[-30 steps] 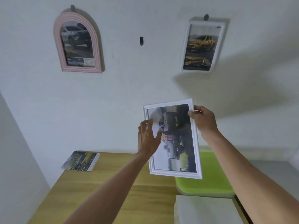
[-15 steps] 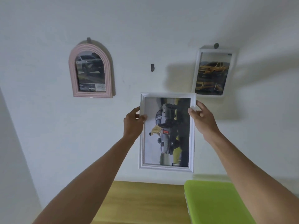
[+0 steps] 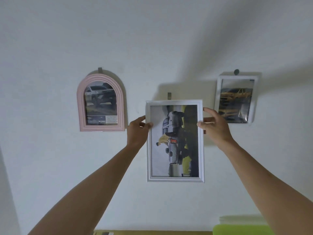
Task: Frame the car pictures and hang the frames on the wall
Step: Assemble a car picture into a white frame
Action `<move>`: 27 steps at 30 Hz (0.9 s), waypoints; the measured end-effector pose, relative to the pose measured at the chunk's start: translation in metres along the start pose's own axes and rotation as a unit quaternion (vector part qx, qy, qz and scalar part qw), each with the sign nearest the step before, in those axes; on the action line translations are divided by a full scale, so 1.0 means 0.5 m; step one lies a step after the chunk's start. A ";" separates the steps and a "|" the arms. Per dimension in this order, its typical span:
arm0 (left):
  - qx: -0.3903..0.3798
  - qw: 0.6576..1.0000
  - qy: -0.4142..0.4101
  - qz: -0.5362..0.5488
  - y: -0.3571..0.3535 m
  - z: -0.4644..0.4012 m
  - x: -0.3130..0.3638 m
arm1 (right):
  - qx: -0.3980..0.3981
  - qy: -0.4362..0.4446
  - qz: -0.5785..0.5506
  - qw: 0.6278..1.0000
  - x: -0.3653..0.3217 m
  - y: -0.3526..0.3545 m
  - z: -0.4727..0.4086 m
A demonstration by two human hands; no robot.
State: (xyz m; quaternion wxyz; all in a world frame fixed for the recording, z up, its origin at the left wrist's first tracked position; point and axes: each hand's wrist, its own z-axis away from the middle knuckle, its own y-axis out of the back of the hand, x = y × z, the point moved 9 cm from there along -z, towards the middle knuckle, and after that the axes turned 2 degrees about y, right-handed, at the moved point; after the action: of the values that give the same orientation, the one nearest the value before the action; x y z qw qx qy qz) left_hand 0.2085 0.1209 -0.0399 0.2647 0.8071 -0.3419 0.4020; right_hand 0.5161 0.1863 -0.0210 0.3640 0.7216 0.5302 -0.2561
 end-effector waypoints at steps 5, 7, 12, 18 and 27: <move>-0.009 0.998 -0.034 -0.047 -0.002 -0.059 0.019 | 0.015 0.002 0.008 1.000 -0.006 -0.022 -0.039; -0.011 0.995 -0.051 -0.079 -0.004 -0.078 0.024 | 0.021 -0.007 0.013 1.000 -0.004 -0.032 -0.056; -0.014 0.992 -0.054 -0.115 -0.017 -0.116 0.010 | 0.026 -0.016 0.033 0.999 0.006 -0.062 -0.093; -0.017 0.987 -0.069 -0.143 -0.045 -0.123 -0.022 | 0.055 0.002 0.054 0.997 0.038 -0.095 -0.087; 0.018 0.971 -0.103 -0.214 -0.045 -0.125 -0.012 | 0.060 0.035 0.083 0.994 0.039 -0.107 -0.089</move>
State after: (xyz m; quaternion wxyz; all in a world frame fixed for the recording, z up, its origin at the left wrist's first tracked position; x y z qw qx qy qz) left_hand 0.1936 0.1809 -0.0150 0.2933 0.9032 -0.1794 0.2571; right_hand 0.4703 0.2424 -0.0224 0.3213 0.7919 0.4650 -0.2312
